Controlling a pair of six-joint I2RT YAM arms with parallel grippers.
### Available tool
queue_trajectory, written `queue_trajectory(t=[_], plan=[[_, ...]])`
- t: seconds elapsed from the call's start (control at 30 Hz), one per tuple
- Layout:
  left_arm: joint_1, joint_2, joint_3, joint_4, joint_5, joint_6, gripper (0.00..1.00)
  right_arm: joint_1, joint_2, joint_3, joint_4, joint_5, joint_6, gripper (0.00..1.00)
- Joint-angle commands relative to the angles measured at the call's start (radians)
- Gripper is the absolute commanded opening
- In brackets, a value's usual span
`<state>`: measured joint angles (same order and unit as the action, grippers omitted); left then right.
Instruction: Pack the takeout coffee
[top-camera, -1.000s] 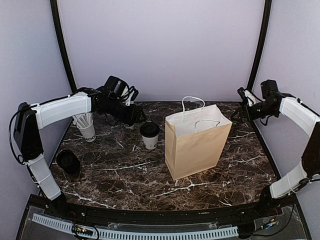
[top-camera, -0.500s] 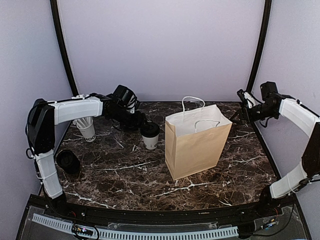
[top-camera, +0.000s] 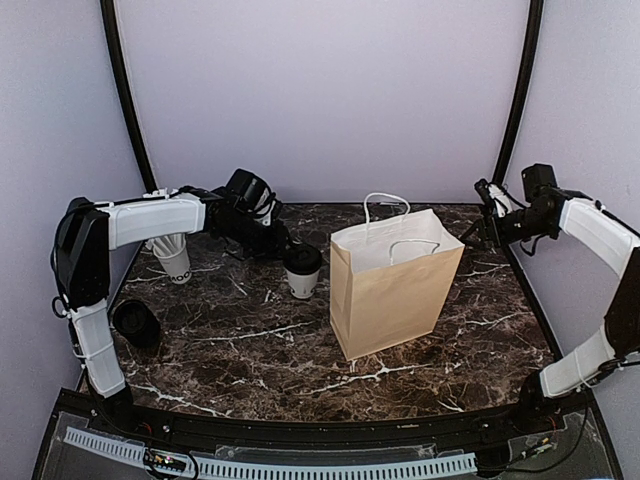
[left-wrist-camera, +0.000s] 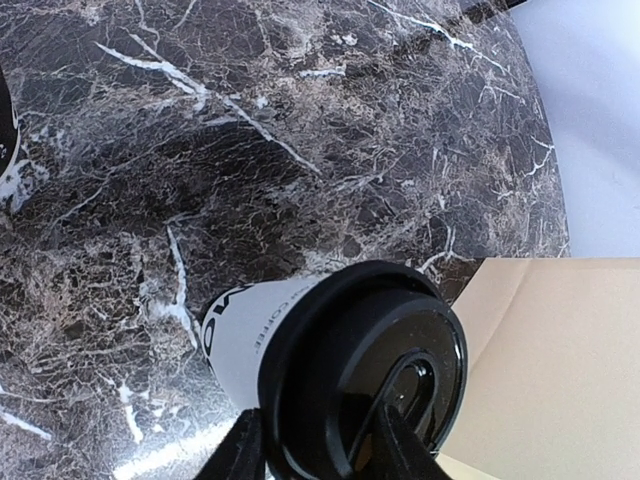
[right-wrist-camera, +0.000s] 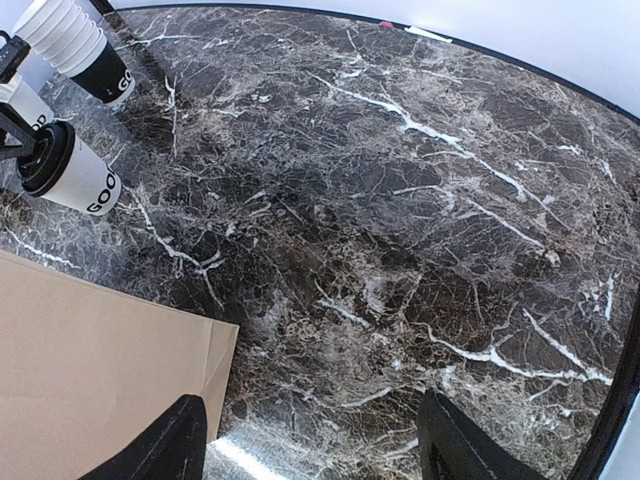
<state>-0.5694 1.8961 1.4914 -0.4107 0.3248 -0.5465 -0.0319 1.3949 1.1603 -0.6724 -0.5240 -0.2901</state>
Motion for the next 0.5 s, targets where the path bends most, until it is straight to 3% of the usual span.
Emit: queue_trajectory(t=[0.0, 0.23, 0.47], plan=[[0.005, -0.078, -0.018, -0.038, 0.009, 0.012, 0.37, 0.003, -0.039, -0.007, 0.030, -0.018, -0.005, 0.74], [0.004, -0.214, -0.099, -0.085, 0.044, 0.036, 0.36, 0.020, -0.041, 0.065, -0.039, -0.089, -0.046, 0.74], [-0.047, -0.376, -0.286, -0.074, 0.129, 0.078, 0.37, 0.202, -0.041, 0.338, -0.201, -0.022, -0.218, 0.77]])
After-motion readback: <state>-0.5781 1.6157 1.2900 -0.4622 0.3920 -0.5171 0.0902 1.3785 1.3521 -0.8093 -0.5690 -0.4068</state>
